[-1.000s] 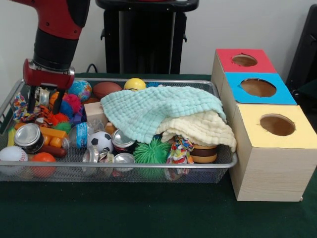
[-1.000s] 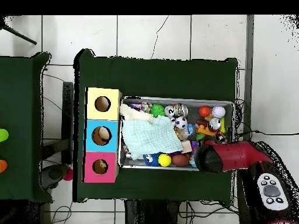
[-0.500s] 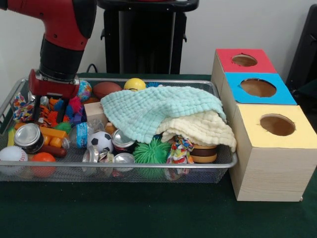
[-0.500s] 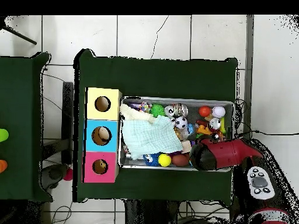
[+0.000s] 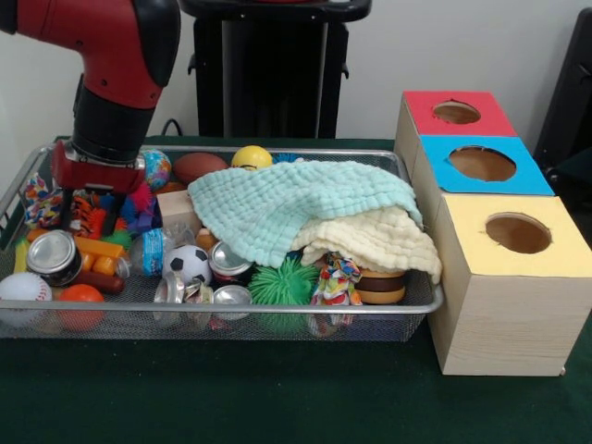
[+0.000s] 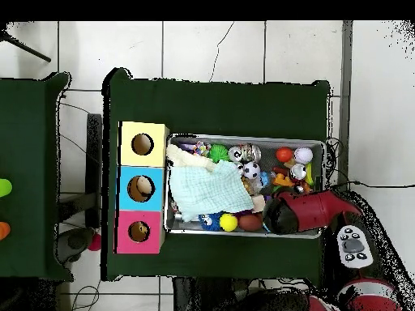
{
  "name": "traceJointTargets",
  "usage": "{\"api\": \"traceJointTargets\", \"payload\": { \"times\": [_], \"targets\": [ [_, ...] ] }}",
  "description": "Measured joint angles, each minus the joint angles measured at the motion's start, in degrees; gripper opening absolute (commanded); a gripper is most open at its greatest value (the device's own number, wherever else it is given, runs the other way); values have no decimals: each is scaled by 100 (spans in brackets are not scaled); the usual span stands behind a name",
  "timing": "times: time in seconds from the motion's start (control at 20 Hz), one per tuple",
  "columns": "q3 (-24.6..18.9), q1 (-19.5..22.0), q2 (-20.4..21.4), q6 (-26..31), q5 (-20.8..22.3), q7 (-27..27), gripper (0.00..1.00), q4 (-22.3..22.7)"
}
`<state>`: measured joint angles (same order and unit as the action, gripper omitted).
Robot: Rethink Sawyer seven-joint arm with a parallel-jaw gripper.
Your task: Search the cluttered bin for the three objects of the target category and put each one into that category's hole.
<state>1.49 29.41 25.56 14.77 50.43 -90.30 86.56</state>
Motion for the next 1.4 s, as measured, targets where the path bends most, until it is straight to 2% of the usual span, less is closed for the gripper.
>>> {"api": "traceJointTargets", "payload": {
  "times": [1.4],
  "targets": [
    [126,5,-57,168,-117,0,100,-92]
  ]
}}
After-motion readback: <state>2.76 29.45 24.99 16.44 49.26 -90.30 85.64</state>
